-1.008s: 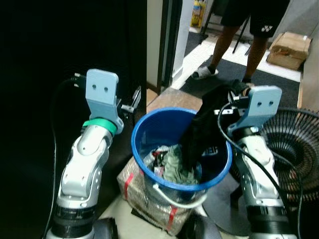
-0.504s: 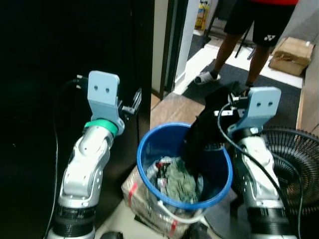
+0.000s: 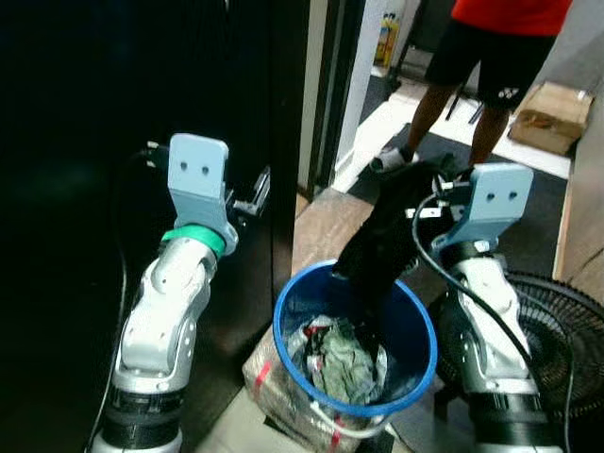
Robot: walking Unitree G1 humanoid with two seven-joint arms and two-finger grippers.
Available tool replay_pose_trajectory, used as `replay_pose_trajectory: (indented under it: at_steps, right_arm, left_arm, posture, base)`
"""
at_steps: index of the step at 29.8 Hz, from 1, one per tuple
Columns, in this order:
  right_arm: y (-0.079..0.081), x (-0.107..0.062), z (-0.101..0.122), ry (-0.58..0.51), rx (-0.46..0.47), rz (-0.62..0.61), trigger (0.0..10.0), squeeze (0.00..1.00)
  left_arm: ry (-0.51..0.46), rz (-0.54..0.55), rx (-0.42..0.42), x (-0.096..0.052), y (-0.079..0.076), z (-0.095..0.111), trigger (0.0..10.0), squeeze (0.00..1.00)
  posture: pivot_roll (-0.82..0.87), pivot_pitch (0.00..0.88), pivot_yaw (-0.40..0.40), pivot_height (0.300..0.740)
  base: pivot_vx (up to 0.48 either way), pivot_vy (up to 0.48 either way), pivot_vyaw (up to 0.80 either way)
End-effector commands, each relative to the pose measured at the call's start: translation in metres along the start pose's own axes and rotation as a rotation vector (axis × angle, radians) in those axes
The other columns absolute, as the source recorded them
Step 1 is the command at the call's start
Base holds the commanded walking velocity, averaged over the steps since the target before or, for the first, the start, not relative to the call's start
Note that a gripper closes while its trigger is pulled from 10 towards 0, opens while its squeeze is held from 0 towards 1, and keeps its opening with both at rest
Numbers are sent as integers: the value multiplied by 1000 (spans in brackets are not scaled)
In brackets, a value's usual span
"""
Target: Clothes washing
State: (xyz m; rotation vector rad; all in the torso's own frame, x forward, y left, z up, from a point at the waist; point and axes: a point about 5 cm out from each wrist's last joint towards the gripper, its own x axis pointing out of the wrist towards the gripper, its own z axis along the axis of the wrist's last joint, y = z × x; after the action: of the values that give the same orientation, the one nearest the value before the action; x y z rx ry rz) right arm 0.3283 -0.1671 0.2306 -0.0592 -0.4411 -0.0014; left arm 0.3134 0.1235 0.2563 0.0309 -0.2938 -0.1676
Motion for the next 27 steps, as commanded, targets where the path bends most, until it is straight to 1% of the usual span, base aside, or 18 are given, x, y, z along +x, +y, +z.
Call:
replay_pose_trajectory:
  at_steps: [1, 6, 9, 16, 20, 27]
  right_arm:
    - [-2, -1, 1, 3, 1, -7, 10000, 0]
    - [-2, 0, 0, 9, 3, -14, 10000, 0]
    - [-3, 1, -1, 21, -13, -32, 10000, 0]
    - [-3, 2, -1, 22, -17, -28, 10000, 0]
    - [-3, 2, -6, 47, 5, -35, 10000, 0]
    - [-4, 2, -6, 54, 8, -42, 10000, 0]
  left_arm:
    - [14, -2, -2, 1, -1, -2, 10000, 0]
    - [15, 1, -4, 1, -1, -3, 10000, 0]
    - [16, 4, -10, 2, -2, -2, 10000, 0]
    - [16, 4, -12, 3, -2, -3, 10000, 0]
    - [19, 0, -15, 4, -4, -3, 10000, 0]
    - [22, -1, -15, 4, -4, -4, 10000, 0]
  posture:
    - [101, 52, 1, 720]
    - [101, 47, -1, 735]
    - [101, 47, -1, 735]
    - [101, 47, -1, 735]
    - [101, 38, -3, 735]
    - [99, 40, 0, 735]
  base:
    - [0, 0, 0]
    - [0, 0, 0]
    - [0, 0, 0]
    - [0, 0, 0]
    - [0, 0, -628]
    - [0, 0, -800]
